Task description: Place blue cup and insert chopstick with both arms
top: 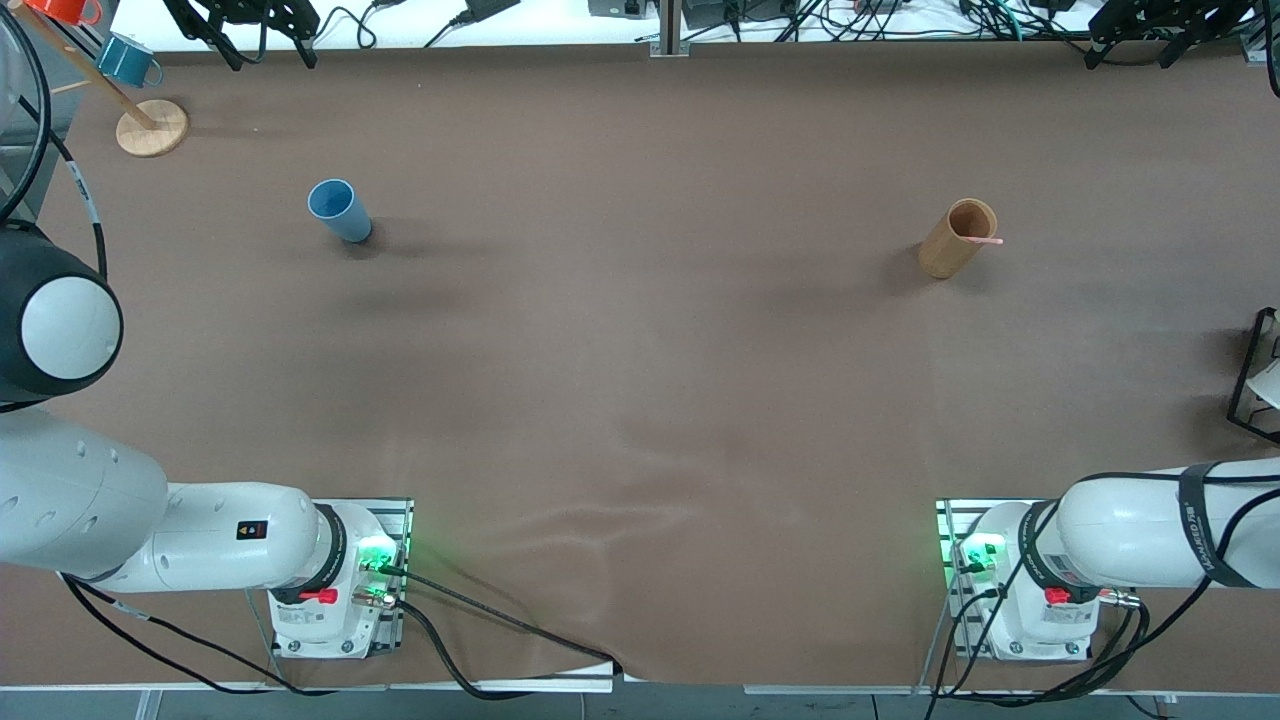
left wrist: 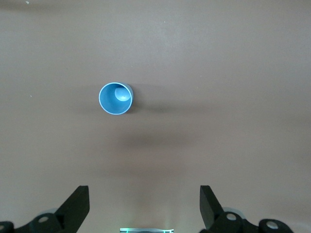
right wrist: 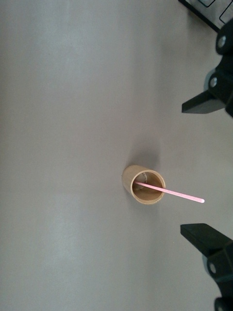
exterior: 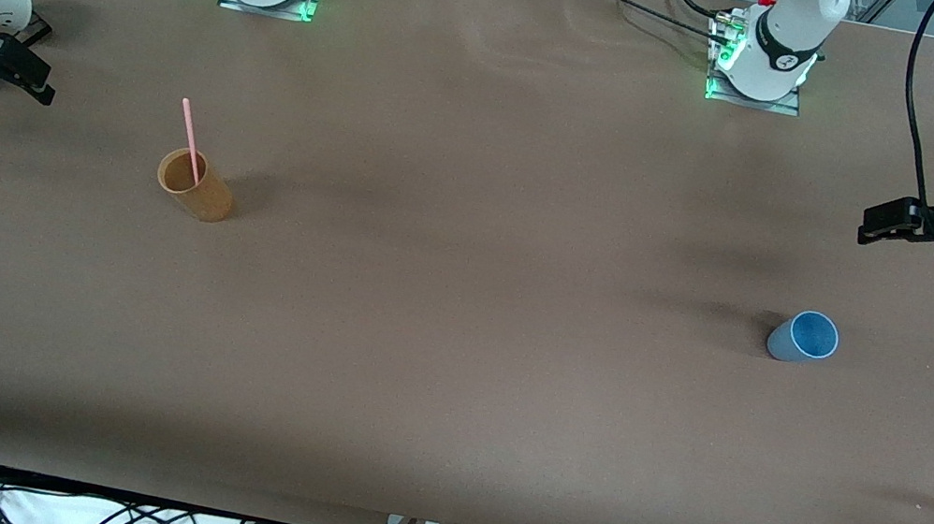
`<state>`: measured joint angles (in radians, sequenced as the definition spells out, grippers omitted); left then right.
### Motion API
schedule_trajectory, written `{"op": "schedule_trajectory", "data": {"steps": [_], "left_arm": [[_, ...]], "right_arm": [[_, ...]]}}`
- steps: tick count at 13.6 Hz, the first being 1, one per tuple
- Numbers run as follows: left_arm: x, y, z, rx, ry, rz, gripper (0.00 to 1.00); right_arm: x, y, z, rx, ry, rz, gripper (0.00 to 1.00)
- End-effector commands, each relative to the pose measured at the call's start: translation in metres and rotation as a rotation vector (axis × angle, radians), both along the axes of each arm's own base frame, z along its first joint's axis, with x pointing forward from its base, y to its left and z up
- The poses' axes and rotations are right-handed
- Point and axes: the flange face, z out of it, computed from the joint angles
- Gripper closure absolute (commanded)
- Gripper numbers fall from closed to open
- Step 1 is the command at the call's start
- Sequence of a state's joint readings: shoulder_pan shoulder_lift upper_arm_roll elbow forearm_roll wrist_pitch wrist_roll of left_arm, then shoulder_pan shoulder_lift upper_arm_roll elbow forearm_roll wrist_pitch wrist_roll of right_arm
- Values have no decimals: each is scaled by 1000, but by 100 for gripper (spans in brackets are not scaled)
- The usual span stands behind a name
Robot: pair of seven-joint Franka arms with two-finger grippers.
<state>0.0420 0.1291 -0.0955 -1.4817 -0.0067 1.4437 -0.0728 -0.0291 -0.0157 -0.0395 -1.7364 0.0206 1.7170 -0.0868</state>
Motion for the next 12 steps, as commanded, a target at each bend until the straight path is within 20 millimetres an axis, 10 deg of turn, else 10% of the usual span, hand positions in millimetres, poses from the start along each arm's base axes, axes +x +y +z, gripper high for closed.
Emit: {"op": "schedule_trajectory", "data": {"steps": [1,12], "left_arm": [[1,-4,0,-23,5,-20,0],[-2,-7,16,-27,-31,-29,0]], "right_arm": [[3,-1,5,-1,-4,10,0],[3,-1,5,-1,-4,10,0]]}}
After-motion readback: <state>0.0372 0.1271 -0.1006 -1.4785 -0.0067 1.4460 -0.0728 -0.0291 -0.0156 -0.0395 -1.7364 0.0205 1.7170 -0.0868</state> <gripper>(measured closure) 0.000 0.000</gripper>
